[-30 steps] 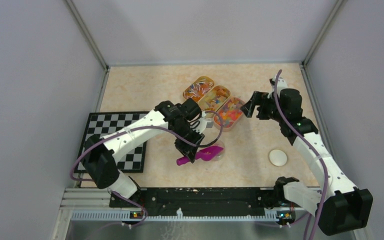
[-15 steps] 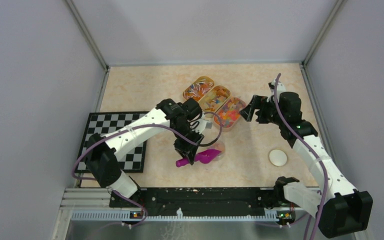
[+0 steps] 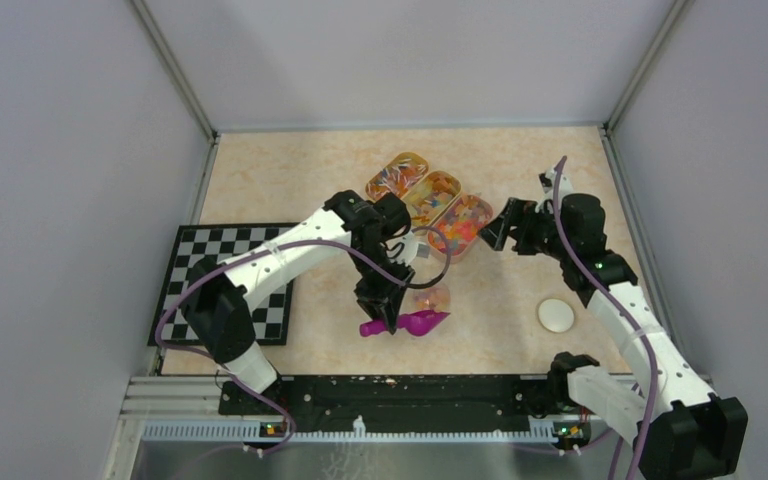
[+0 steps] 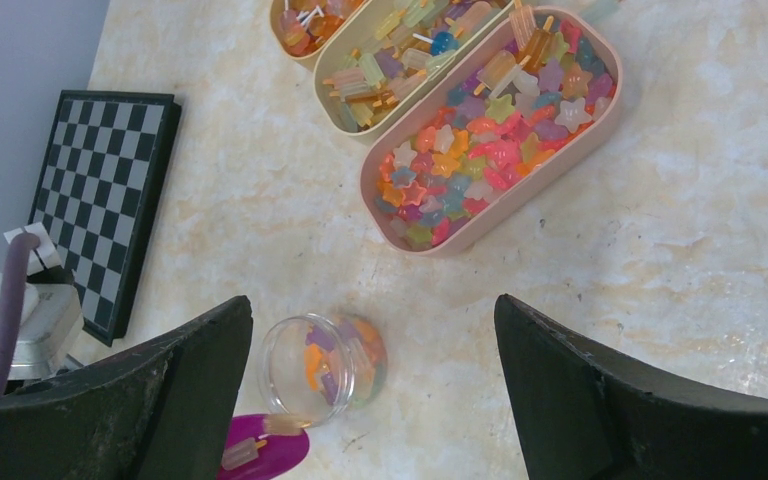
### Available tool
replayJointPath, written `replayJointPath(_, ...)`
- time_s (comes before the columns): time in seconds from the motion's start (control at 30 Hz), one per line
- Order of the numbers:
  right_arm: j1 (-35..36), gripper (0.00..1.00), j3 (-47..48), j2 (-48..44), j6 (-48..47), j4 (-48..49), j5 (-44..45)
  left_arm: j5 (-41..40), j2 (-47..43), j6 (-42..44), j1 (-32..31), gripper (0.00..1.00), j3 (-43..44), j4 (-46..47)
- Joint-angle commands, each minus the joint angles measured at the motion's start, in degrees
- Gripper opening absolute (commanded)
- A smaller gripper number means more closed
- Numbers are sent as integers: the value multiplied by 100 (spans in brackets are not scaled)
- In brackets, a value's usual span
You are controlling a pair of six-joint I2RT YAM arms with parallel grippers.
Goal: Pack the candies
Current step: Place the fake candies in the packing bottle.
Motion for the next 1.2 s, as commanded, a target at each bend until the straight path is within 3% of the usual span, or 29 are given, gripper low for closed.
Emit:
replayJointPath(0.0,-37,90,-98,-241,77,216,-106,484,67,-131,100,0,93,-150)
replayJointPath(0.53,-37,90,-111,-242,144,281,-115,549,-191,-169,645,0,-30,-196)
replayJointPath(0.93,-37,90,-166,-334,250,329,-115,1146,-269,-314,704,0,-152,-262)
replayJointPath(1.07,-37,90,-195,-346,266,325,-119,1051,-197,-329,706,0,-49,-272)
replayJointPath(1.17,-37,90,-180,-375,261,295,-99,494,-228,-366,704,0,215,-108)
